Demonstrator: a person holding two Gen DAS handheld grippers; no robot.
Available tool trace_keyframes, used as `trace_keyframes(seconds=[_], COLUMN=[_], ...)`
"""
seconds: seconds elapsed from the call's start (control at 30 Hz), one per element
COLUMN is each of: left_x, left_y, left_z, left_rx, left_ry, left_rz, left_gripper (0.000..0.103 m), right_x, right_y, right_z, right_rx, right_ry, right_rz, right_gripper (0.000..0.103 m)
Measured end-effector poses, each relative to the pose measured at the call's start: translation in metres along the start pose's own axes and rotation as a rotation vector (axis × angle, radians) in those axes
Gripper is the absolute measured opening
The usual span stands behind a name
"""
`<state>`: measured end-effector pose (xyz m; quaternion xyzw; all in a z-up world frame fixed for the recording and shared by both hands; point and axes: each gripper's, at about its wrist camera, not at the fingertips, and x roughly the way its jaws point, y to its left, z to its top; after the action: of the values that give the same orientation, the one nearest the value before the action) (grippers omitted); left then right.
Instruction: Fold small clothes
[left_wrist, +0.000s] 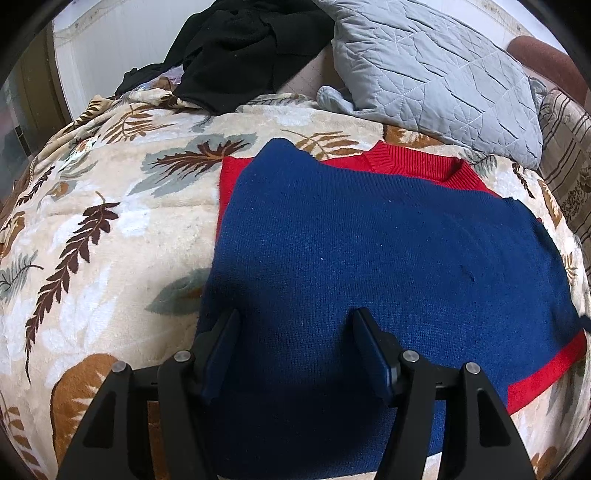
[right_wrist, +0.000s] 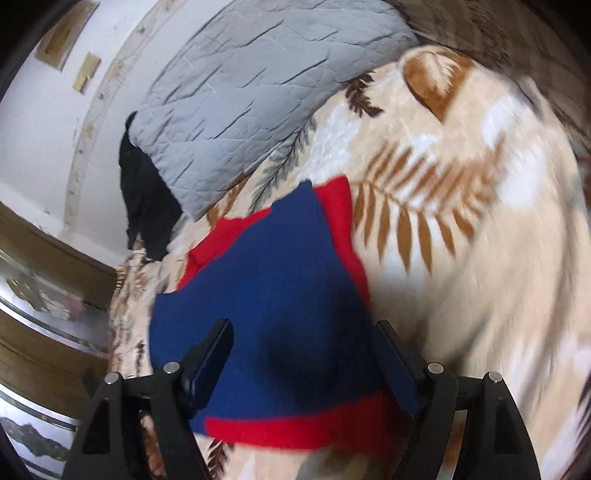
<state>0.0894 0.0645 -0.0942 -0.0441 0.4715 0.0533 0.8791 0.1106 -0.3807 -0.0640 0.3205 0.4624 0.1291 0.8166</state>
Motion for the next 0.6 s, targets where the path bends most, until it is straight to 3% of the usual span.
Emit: trace_keyframes(seconds=[0.17,0.3,0.43,0.6], left_x=[-0.002,-0.014,-0.022,-0.014], left_y=[0.002,0.005,-0.001,-0.011], left_z=[0.002,0.006,0.009,0.01], left_rx=[-0.011,-0.05,-0.04,-0.01], left_ry=[0.01,-0.014,-0.038,-0.023], left_rz=[-0.009,-0.019,-0.032,-0.029], left_gripper=[0.065,0.065,0.065,0.065], right_x=[-0.01,0.007,0.044,0.074], right_y=[-0.007,-0.006,-0.008,-0.009], right_z=[-0.014,0.014,0.044,0.062], right_rx=[-0.013,-0.053,-0.095,-0.112], right_ry=[0.004,0.034,0.09,0.14], right_rz=[0.0,-0.002,-0.055,-0.038], right_gripper=[0.081,0.081,0.081,0.081])
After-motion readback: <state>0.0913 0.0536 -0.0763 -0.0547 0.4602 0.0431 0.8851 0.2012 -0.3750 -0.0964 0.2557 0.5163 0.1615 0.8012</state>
